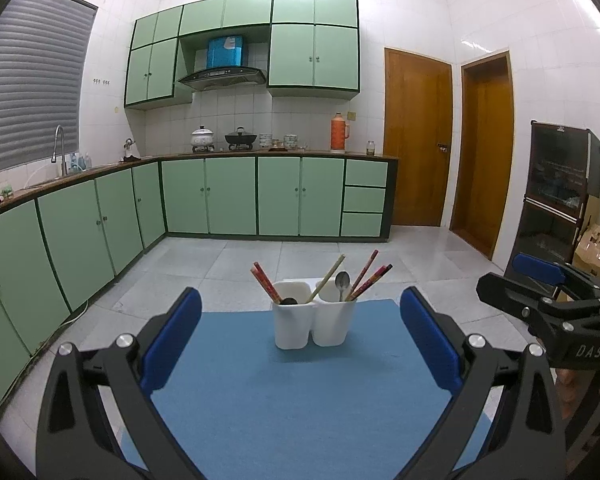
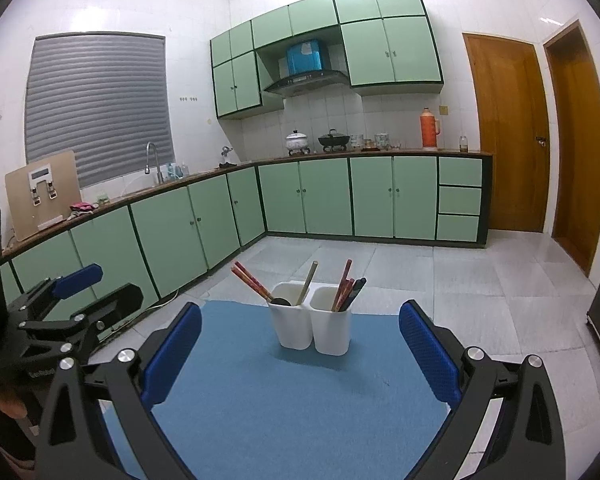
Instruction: Organize utensils
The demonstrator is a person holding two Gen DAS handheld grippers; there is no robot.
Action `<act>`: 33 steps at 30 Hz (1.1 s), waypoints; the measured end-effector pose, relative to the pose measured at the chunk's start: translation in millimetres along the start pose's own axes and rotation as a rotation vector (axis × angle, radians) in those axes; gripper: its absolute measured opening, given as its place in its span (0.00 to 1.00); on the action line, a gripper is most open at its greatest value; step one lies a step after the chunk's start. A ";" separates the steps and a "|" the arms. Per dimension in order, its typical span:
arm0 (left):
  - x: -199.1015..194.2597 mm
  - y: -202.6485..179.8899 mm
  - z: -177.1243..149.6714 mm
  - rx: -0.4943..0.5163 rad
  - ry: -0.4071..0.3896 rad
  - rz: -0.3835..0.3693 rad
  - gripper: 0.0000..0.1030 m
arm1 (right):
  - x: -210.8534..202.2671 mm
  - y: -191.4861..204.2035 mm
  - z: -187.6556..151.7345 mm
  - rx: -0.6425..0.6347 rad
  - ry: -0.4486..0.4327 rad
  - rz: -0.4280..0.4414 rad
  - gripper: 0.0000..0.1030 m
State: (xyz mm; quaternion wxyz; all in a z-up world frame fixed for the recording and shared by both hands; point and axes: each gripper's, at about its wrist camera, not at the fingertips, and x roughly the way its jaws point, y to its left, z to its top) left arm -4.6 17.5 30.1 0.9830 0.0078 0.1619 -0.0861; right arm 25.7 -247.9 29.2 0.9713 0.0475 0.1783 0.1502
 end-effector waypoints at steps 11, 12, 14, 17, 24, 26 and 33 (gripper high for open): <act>-0.4 -1.8 0.2 -0.002 0.001 0.002 0.94 | 0.6 1.2 0.1 -0.003 -0.001 -0.001 0.94; -0.4 -2.2 0.3 -0.003 0.001 0.002 0.94 | 0.3 1.0 -0.1 -0.003 0.000 0.000 0.94; -0.4 -1.5 0.1 -0.002 0.001 0.002 0.94 | 0.5 1.2 -0.1 -0.004 0.000 -0.001 0.94; -1.0 -2.5 0.4 -0.003 0.003 0.001 0.94 | 0.2 1.2 0.2 -0.003 0.000 -0.001 0.94; -0.9 -2.9 0.6 -0.004 0.003 0.002 0.94 | 1.0 1.1 0.0 -0.004 0.000 0.000 0.94; -1.3 -4.0 0.9 -0.005 0.004 0.001 0.94 | 0.9 1.4 0.1 -0.003 0.000 0.000 0.94; -0.4 -4.1 1.0 -0.009 0.004 0.007 0.94 | 0.7 1.4 0.2 -0.004 0.000 0.000 0.94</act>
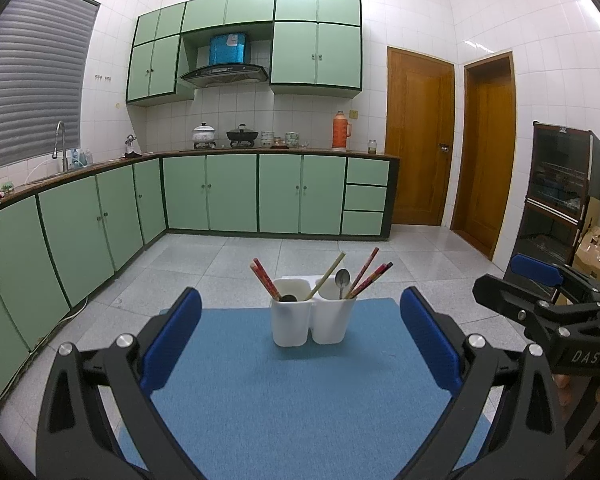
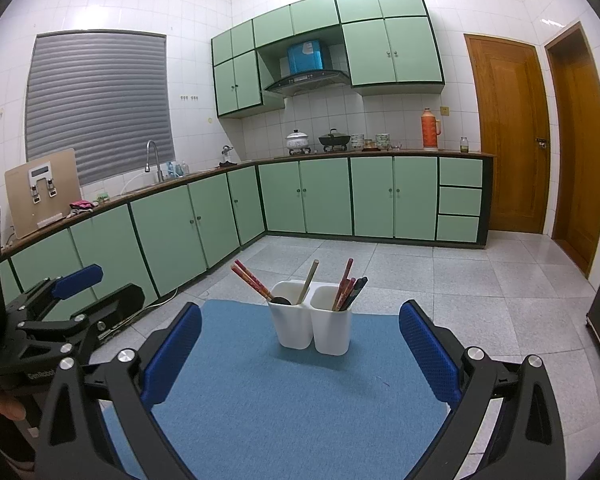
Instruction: Organize utensils
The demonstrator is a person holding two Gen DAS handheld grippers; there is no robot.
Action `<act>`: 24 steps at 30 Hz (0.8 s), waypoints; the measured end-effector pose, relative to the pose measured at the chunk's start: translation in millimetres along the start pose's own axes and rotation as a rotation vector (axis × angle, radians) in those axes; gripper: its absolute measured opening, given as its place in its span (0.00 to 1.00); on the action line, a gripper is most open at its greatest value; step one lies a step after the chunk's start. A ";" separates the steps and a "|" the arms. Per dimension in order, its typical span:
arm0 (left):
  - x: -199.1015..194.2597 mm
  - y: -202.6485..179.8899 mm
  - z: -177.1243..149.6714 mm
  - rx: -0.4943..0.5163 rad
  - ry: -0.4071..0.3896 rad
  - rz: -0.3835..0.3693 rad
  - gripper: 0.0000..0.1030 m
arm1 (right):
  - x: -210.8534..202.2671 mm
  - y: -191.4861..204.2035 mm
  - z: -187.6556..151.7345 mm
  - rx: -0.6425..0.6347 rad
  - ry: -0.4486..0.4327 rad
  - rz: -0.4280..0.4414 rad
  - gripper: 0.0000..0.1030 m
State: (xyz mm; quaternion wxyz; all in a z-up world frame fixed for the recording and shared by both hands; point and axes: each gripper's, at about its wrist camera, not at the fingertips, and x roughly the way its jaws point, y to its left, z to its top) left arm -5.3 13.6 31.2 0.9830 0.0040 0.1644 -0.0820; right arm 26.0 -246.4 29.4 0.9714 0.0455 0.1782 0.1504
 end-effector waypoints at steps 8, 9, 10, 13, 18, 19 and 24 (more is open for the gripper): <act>0.1 -0.3 -4.8 -0.004 0.004 0.000 0.94 | 0.1 0.4 0.3 0.000 0.000 0.000 0.94; -0.6 1.2 -5.4 -0.005 0.004 -0.001 0.94 | 0.1 0.4 0.3 0.000 0.000 0.000 0.94; -1.1 0.6 -5.6 -0.005 0.004 0.000 0.94 | 0.1 0.4 0.4 0.000 0.000 0.000 0.94; -1.6 0.9 -5.6 -0.005 0.003 0.001 0.94 | 0.3 0.7 0.6 0.000 0.001 0.000 0.94; -0.8 3.8 -4.1 -0.006 0.004 0.001 0.94 | 0.1 1.0 0.7 0.000 0.001 -0.001 0.94; -1.1 3.3 -4.3 -0.005 0.004 0.001 0.94 | 0.2 0.9 0.7 0.001 0.001 0.000 0.94; -1.0 3.9 -4.2 -0.005 0.005 0.001 0.94 | 3.2 1.2 -3.6 0.002 0.004 -0.002 0.94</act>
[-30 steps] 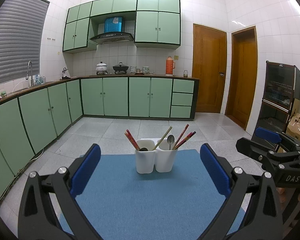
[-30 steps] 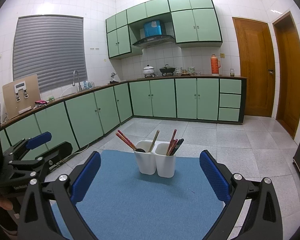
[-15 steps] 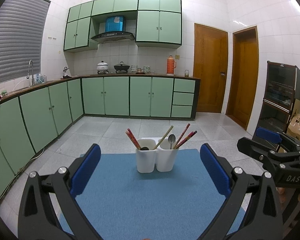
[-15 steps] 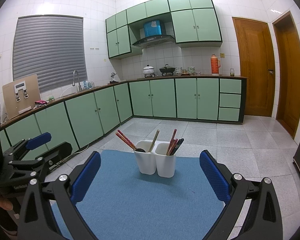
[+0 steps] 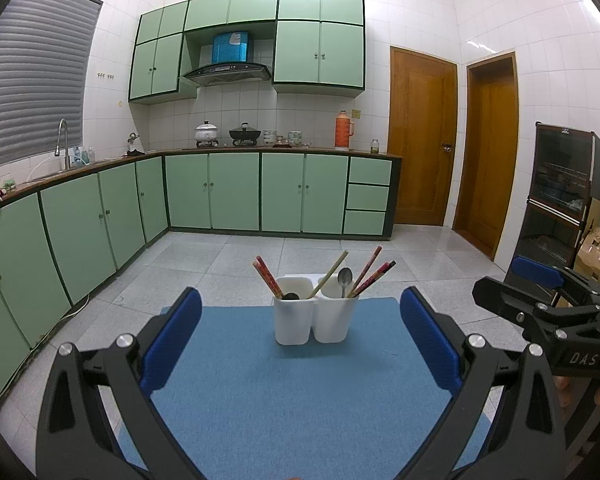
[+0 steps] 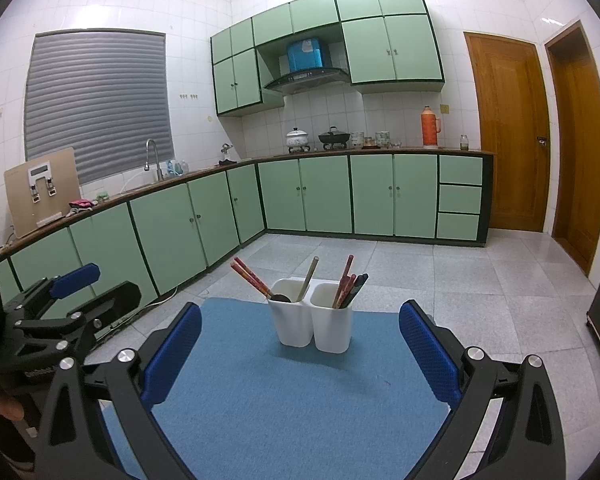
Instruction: Organize utensils
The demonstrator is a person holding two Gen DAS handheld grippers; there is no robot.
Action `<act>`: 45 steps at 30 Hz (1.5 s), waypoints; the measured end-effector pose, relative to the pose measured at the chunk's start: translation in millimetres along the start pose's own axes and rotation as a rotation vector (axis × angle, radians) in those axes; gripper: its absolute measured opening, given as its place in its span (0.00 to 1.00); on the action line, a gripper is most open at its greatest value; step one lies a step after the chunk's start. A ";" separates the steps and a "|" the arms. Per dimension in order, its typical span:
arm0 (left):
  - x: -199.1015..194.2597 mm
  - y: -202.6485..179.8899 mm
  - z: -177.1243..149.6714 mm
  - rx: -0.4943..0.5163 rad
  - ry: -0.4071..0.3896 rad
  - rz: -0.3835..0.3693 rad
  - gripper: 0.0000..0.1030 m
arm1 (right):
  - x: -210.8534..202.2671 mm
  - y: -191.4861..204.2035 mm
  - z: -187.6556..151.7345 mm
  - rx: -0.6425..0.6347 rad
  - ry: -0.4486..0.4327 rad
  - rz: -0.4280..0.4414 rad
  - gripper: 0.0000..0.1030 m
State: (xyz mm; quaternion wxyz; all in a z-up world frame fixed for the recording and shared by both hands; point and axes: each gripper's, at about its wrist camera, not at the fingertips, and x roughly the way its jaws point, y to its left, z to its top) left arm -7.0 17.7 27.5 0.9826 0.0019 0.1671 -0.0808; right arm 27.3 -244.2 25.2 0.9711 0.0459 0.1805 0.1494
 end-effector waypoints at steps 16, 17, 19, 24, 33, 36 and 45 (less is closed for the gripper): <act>-0.9 0.7 1.3 0.000 0.001 -0.001 0.94 | 3.5 -1.7 -8.2 -0.001 0.006 -0.002 0.94; -1.2 0.6 1.3 0.001 0.000 -0.001 0.94 | 3.6 -1.8 -8.7 -0.001 0.006 -0.002 0.94; -1.2 0.7 1.5 0.000 -0.001 0.000 0.94 | 3.7 -1.7 -8.2 -0.001 0.007 -0.002 0.94; -0.7 1.6 1.3 -0.003 0.000 -0.002 0.94 | 4.5 -0.8 -10.2 -0.002 0.010 -0.006 0.94; -0.5 1.7 -5.6 -0.006 0.005 -0.004 0.94 | 5.2 -1.4 -12.5 -0.003 0.015 -0.009 0.94; -0.1 2.6 -8.9 -0.008 0.007 -0.003 0.94 | 4.2 -2.2 -12.5 -0.002 0.018 -0.010 0.94; 2.0 2.2 -14.0 -0.013 0.015 0.000 0.94 | 5.0 -4.1 -12.9 0.000 0.021 -0.012 0.94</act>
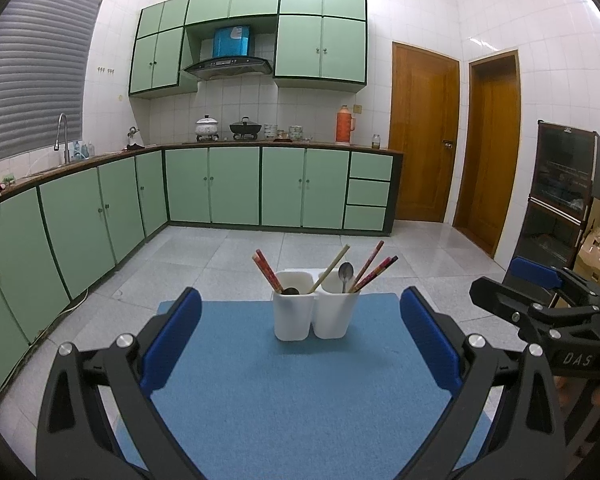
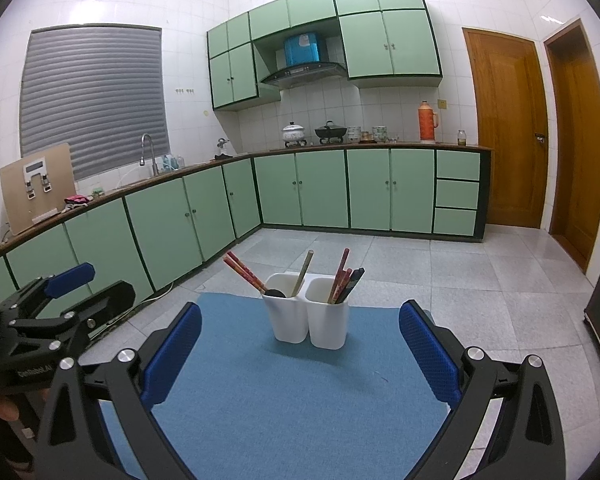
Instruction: Organize utensils
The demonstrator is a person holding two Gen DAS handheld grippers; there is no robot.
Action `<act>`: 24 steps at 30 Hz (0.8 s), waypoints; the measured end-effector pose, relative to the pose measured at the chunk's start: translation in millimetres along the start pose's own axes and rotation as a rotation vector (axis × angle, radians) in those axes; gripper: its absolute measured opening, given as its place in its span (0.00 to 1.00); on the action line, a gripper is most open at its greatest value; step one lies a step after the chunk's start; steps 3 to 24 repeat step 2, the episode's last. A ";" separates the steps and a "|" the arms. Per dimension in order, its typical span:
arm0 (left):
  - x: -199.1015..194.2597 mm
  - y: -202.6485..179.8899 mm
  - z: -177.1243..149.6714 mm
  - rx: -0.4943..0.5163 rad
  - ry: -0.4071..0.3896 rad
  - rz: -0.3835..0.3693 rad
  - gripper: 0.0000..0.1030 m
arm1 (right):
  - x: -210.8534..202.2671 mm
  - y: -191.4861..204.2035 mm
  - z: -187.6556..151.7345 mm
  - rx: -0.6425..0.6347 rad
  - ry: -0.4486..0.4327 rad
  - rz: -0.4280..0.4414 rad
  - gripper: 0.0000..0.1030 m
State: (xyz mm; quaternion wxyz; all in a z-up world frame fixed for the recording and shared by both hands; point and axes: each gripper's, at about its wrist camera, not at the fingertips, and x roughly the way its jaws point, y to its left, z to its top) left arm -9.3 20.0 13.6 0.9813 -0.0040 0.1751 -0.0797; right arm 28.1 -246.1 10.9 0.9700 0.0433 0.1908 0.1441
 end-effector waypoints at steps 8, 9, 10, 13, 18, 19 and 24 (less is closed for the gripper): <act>-0.2 0.5 -0.6 -0.001 0.002 0.000 0.94 | 2.3 0.2 0.9 0.002 0.002 -0.002 0.94; -0.2 0.5 -0.6 -0.001 0.002 0.000 0.94 | 2.3 0.2 0.9 0.002 0.002 -0.002 0.94; -0.2 0.5 -0.6 -0.001 0.002 0.000 0.94 | 2.3 0.2 0.9 0.002 0.002 -0.002 0.94; -0.2 0.5 -0.6 -0.001 0.002 0.000 0.94 | 2.3 0.2 0.9 0.002 0.002 -0.002 0.94; -0.2 0.5 -0.6 -0.001 0.002 0.000 0.94 | 2.3 0.2 0.9 0.002 0.002 -0.002 0.94; -0.2 0.5 -0.6 -0.001 0.002 0.000 0.94 | 2.3 0.2 0.9 0.002 0.002 -0.002 0.94; -0.2 0.5 -0.6 -0.001 0.002 0.000 0.94 | 2.3 0.2 0.9 0.002 0.002 -0.002 0.94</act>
